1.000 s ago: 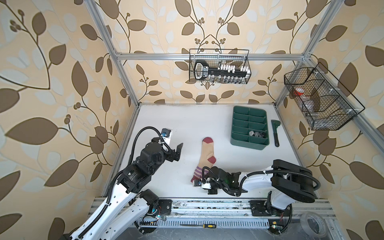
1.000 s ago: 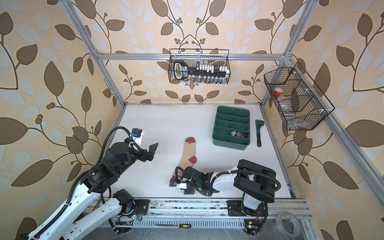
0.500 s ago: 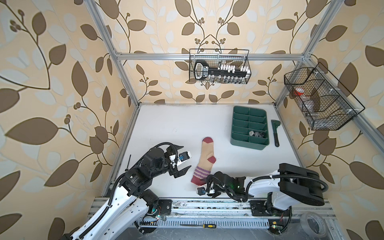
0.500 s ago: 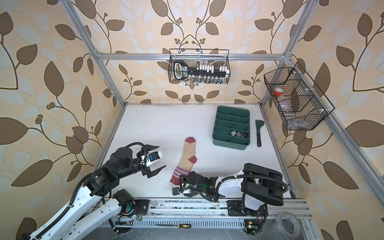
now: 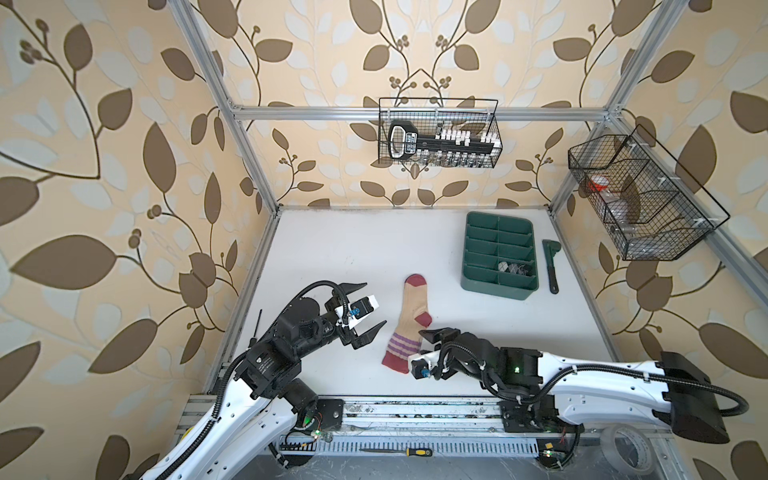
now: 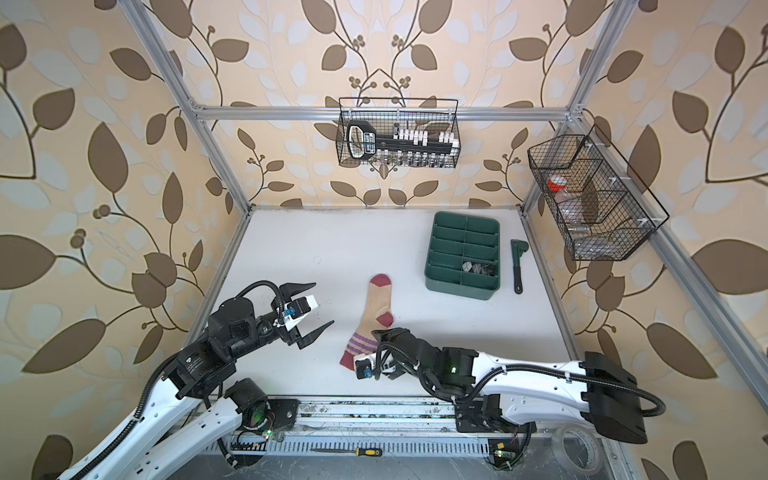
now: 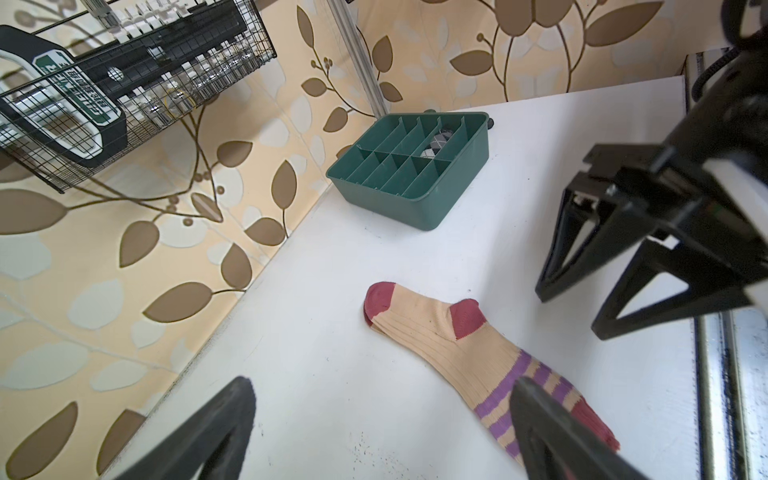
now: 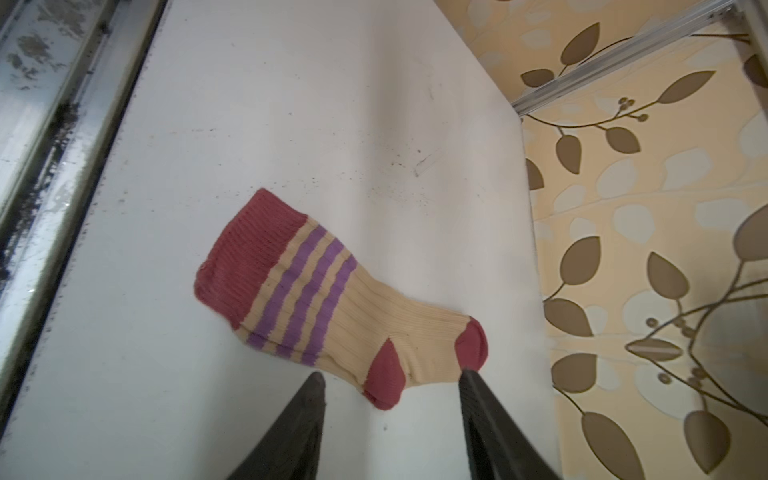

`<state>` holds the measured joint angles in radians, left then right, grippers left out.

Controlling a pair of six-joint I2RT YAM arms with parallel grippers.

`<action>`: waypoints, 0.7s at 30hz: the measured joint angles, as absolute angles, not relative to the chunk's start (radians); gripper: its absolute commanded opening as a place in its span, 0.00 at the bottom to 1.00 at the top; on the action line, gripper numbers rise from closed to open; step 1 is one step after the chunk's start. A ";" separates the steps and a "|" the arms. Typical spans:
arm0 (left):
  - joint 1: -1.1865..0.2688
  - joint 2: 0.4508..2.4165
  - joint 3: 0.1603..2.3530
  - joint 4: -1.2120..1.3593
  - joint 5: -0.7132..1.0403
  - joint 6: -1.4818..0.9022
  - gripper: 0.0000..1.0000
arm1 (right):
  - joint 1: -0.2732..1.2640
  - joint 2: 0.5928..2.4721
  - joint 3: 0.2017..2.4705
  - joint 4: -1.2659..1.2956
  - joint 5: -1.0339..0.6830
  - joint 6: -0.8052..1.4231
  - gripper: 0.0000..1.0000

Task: Roll the socks

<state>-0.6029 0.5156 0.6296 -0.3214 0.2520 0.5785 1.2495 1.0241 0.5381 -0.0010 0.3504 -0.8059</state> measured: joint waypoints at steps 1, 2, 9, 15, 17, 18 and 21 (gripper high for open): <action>-0.603 0.509 0.618 -0.316 0.252 0.575 0.96 | 1.259 1.016 0.530 -0.004 0.365 -0.816 0.62; -0.603 0.504 0.607 -0.312 0.251 0.572 0.96 | 1.274 1.016 0.517 -0.004 0.376 -0.822 0.63; -0.603 0.477 0.558 -0.313 0.272 0.577 0.96 | 1.367 1.243 0.494 0.044 0.384 -0.775 0.60; -0.611 0.466 0.558 -0.365 0.306 0.631 0.96 | 1.374 1.445 0.494 0.171 0.347 -0.708 0.56; -0.617 0.466 0.558 -0.383 0.306 0.642 0.96 | 1.372 1.486 0.503 0.215 0.339 -0.694 0.53; -0.617 0.466 0.558 -0.390 0.306 0.647 0.96 | 1.368 1.504 0.509 0.236 0.330 -0.683 0.52; -0.617 0.466 0.558 -0.398 0.306 0.655 0.96 | 1.353 1.541 0.517 0.290 0.313 -0.665 0.50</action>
